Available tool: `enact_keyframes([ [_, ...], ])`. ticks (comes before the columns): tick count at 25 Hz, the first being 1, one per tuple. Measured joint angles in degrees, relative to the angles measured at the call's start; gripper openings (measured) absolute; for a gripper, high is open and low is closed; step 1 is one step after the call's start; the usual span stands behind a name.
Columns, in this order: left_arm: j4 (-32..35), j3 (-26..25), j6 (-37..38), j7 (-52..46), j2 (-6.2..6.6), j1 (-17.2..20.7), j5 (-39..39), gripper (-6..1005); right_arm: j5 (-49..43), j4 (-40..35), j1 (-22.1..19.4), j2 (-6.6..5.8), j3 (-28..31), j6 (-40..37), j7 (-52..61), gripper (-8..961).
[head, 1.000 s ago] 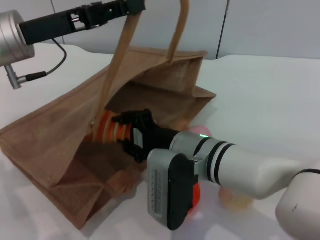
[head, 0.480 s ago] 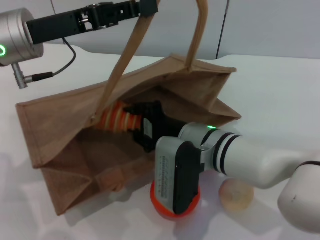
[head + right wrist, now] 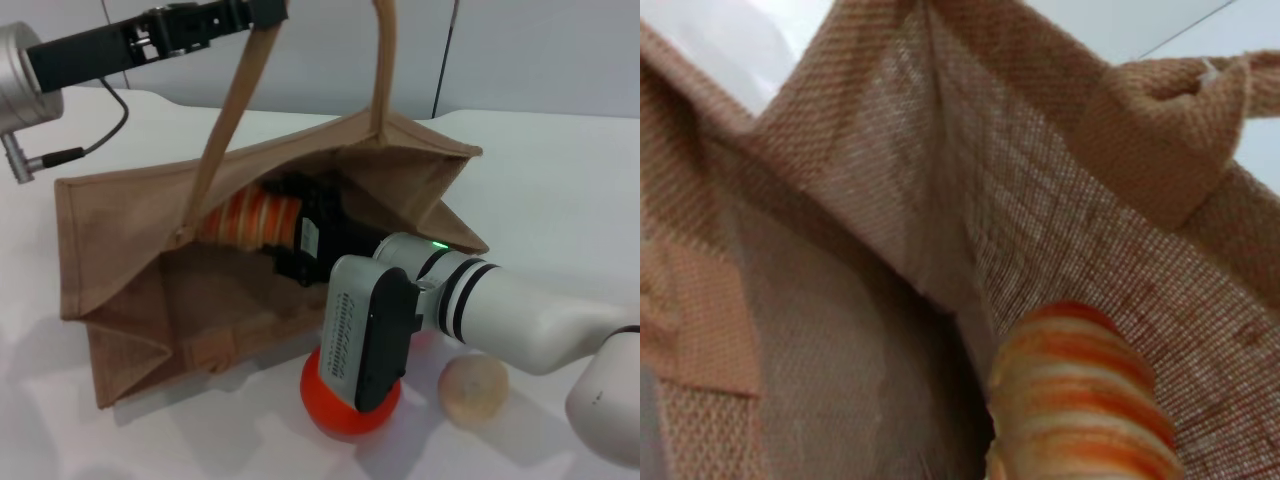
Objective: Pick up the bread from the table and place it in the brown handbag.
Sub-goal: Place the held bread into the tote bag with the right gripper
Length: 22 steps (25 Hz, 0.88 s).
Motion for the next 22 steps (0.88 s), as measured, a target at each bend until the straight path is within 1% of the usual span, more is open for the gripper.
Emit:
enact_keyframes([
  [5, -0.3, 0.0, 0.0, 0.0, 0.08, 1.1, -1.4, 122, 0.0, -0.9, -0.3, -0.11, 0.0, -0.5, 0.7, 710],
  [11, -0.4, 0.0, -0.2, 0.2, 0.49, 1.9, -2.0, 122, 0.0, -2.7, -1.3, -0.39, 0.0, -0.5, 0.5, 904],
  [16, -1.4, -0.1, -1.1, 0.6, 0.67, 3.9, -5.0, 122, -0.4, -5.6, -4.2, -0.91, 0.3, 2.1, -0.5, 905],
  [17, -1.8, -0.1, -1.3, 0.6, 0.65, 4.4, -5.5, 122, -0.4, -6.2, -5.6, -1.00, 0.7, 3.2, -1.6, 905],
  [19, -3.0, -0.2, -2.5, 0.7, 0.30, 5.4, -7.2, 122, -0.4, -6.8, -7.6, -1.04, 2.0, 4.1, -3.7, 905],
  [22, -3.5, -0.2, -5.2, 1.7, -0.31, 7.0, -9.5, 122, -0.5, -8.9, -11.8, -1.08, 5.3, 5.5, -7.4, 904],
])
